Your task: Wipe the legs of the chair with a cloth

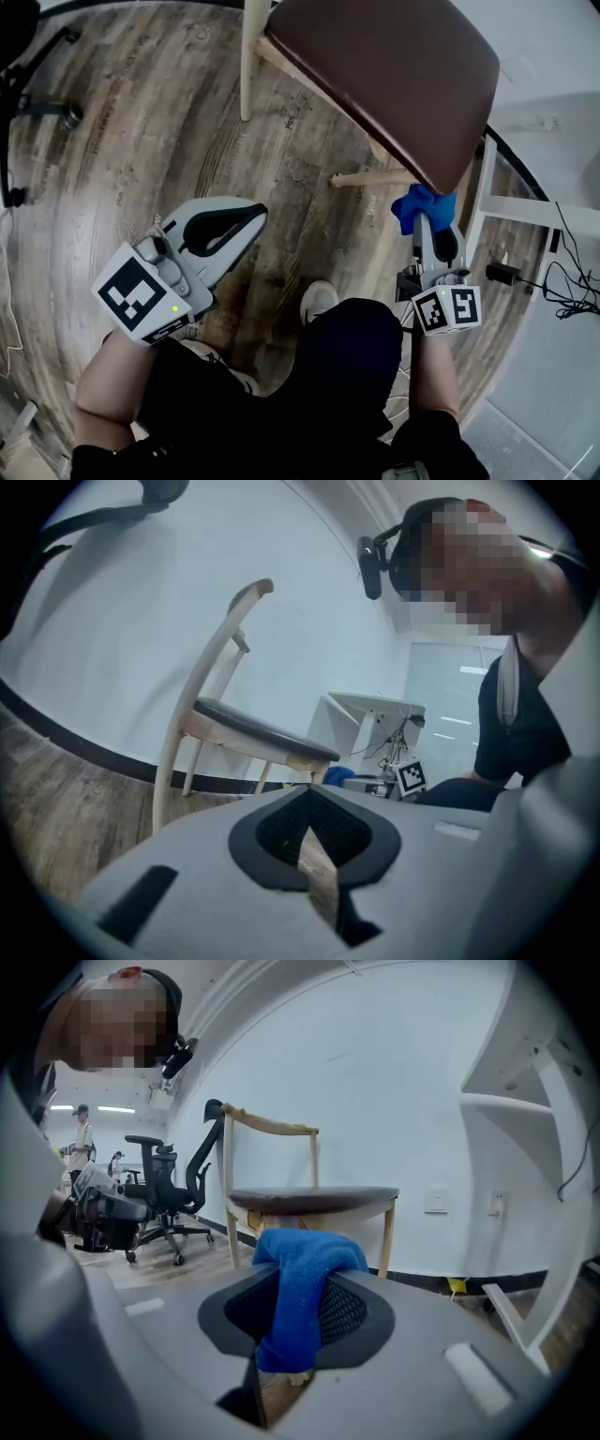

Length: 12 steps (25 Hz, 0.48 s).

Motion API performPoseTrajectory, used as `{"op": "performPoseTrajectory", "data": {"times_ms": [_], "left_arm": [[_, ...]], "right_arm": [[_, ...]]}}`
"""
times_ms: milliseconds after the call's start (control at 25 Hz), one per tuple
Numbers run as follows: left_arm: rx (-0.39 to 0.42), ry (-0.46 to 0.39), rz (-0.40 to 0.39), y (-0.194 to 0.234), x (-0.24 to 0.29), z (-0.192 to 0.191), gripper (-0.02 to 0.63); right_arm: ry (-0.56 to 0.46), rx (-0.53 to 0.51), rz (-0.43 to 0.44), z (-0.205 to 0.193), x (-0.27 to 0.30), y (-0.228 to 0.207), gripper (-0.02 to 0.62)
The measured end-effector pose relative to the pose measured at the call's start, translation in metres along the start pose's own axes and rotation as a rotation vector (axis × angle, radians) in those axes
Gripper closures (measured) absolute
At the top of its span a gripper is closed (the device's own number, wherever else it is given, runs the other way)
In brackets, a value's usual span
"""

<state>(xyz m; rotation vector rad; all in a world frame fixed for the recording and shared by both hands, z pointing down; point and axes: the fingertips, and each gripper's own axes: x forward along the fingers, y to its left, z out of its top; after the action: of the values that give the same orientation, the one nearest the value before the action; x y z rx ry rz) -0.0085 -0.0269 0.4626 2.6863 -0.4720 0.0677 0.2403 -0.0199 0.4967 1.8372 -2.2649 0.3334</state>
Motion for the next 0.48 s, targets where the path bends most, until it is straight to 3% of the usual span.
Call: {"op": "performPoseTrajectory", "data": {"times_ms": [160, 320, 480], "left_arm": [[0.119, 0.022, -0.07, -0.021, 0.021, -0.005, 0.598], [0.119, 0.036, -0.085, -0.026, 0.023, -0.01, 0.598], [0.117, 0.03, -0.07, -0.021, 0.02, -0.007, 0.598]], "right_arm": [[0.012, -0.084, 0.066, 0.009, 0.015, 0.008, 0.494], [0.045, -0.176, 0.086, 0.006, 0.025, 0.016, 0.492], [0.076, -0.126, 0.091, -0.014, 0.034, 0.013, 0.492]]}}
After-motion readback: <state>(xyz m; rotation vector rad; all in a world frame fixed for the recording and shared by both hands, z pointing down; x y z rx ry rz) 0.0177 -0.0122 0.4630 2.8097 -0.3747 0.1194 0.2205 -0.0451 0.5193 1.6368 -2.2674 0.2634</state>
